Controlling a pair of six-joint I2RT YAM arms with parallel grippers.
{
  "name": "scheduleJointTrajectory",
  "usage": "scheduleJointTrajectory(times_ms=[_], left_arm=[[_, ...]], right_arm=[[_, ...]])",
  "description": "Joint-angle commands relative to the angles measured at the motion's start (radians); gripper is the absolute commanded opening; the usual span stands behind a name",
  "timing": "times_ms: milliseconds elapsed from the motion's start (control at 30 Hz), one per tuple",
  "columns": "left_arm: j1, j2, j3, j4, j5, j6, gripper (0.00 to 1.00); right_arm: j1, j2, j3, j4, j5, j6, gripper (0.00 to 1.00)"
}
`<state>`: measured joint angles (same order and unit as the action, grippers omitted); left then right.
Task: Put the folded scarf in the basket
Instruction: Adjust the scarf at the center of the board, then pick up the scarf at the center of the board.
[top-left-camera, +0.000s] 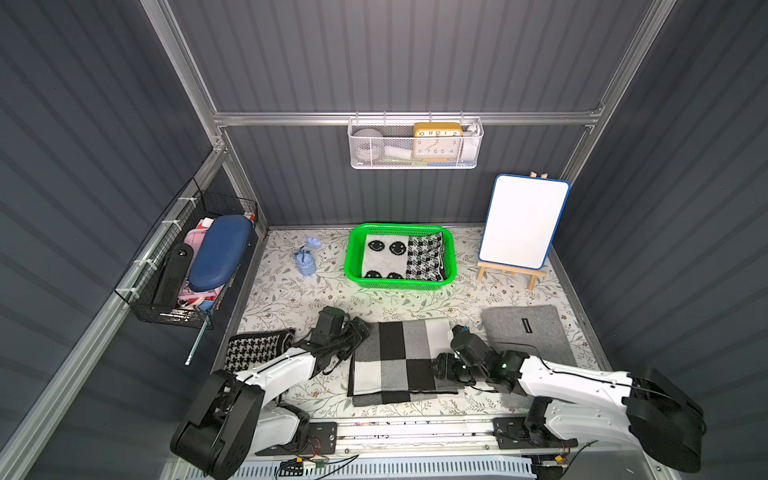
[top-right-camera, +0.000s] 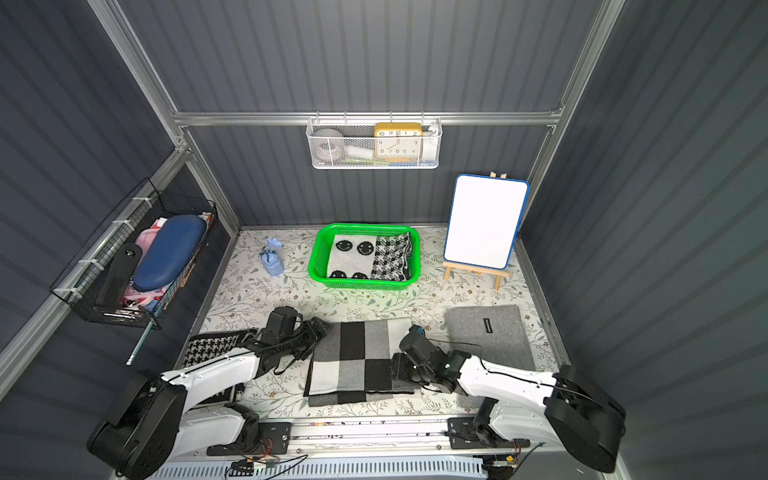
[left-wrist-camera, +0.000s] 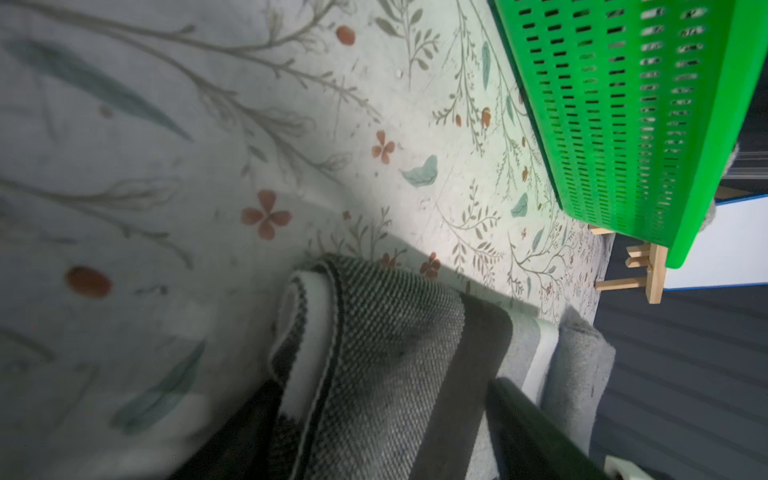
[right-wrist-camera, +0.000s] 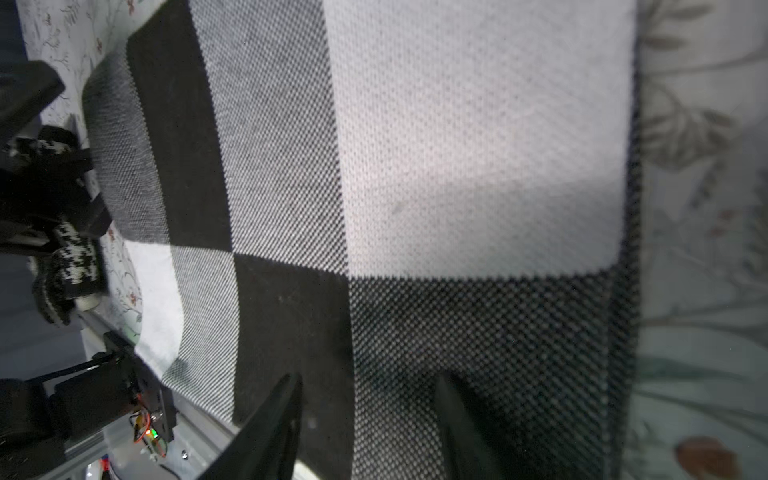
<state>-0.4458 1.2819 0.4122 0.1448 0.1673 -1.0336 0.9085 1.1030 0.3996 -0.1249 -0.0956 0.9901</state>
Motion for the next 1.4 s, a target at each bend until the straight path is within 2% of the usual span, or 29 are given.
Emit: scheduleJointTrajectory(times_ms=[0, 100, 200, 400, 500, 567, 833, 1200, 1367], left_arm=[[-0.004, 0.036, 0.072, -0.063, -0.037, 0.078, 0.83], [-0.004, 0.014, 0.1, -0.112, -0.072, 0.092, 0.85], [-0.003, -0.062, 0.085, -0.161, -0.096, 0.094, 0.87], [-0.004, -0.234, 0.045, -0.236, -0.088, 0.134, 0.92], [-0.004, -0.281, 0.036, -0.264, -0.057, 0.17, 0.93], [-0.004, -0.303, 0.02, -0.272, -0.027, 0.204, 0.92], [-0.003, -0.313, -0.071, -0.22, 0.053, 0.205, 0.89], [-0.005, -0.241, -0.132, -0.14, 0.089, 0.186, 0.84], [-0.008, -0.247, -0.165, -0.123, 0.076, 0.158, 0.83]], right_arm=[[0.004, -0.146, -0.029, -0.114, 0.088, 0.032, 0.64], [-0.011, -0.243, -0.042, -0.123, 0.132, 0.008, 0.69], [-0.064, -0.275, -0.018, -0.19, 0.149, -0.05, 0.73], [-0.283, -0.169, 0.027, -0.188, 0.002, -0.154, 0.72], [-0.333, -0.074, 0.068, -0.166, -0.049, -0.194, 0.71], [-0.347, -0.011, 0.105, -0.175, -0.056, -0.213, 0.7], [-0.365, 0.188, 0.183, -0.155, -0.115, -0.23, 0.65], [-0.365, 0.256, 0.159, -0.083, -0.141, -0.177, 0.65], [-0.365, 0.28, 0.138, -0.026, -0.206, -0.147, 0.65]])
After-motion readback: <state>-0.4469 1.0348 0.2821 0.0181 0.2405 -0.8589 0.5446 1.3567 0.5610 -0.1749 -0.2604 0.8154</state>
